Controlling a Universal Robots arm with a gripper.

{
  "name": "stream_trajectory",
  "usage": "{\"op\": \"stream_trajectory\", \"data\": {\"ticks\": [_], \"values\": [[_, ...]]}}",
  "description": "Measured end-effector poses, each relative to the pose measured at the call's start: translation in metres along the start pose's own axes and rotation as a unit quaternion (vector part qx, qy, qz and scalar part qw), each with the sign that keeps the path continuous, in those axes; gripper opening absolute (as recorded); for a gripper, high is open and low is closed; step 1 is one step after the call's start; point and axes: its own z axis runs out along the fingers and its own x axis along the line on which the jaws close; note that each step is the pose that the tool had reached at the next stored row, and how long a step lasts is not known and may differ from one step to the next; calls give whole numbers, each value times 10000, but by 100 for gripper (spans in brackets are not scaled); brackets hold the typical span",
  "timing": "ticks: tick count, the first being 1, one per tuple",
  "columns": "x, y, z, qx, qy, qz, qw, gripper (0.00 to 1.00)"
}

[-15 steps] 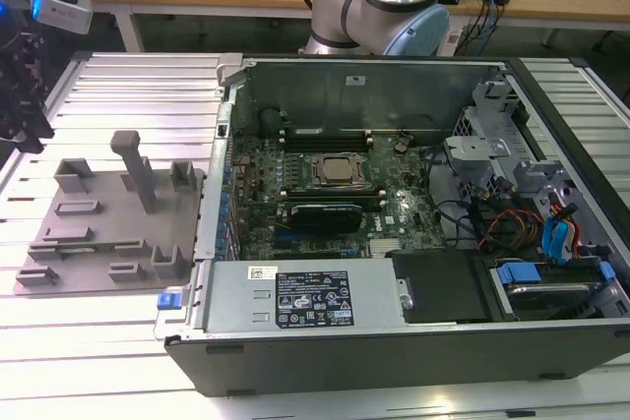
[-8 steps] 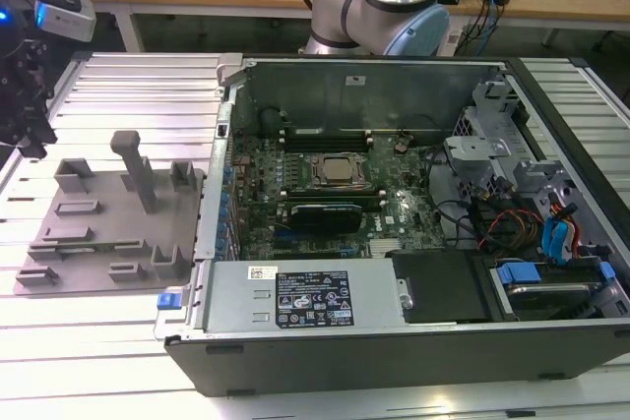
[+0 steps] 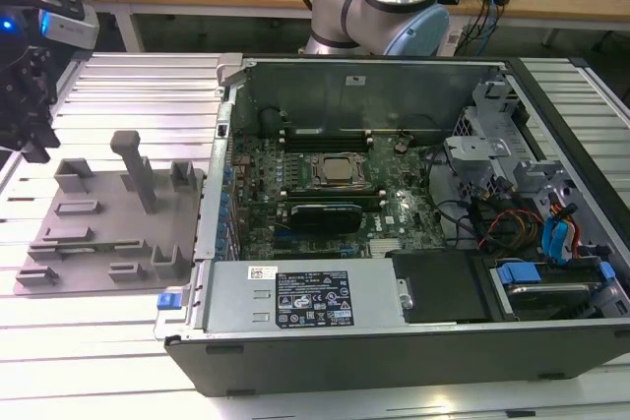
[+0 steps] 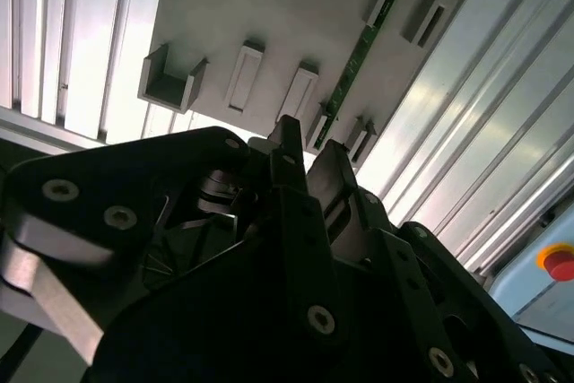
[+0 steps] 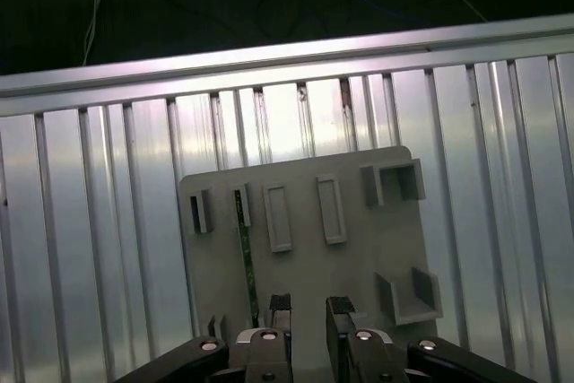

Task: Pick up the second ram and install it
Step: 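Pick up the second ram and move it above second insertion slot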

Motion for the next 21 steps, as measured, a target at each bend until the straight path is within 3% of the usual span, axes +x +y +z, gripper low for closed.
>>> {"op": "stream_trajectory", "data": {"ticks": [21], "values": [[3, -9, 227, -1, 2, -40, 10000, 28]]}}
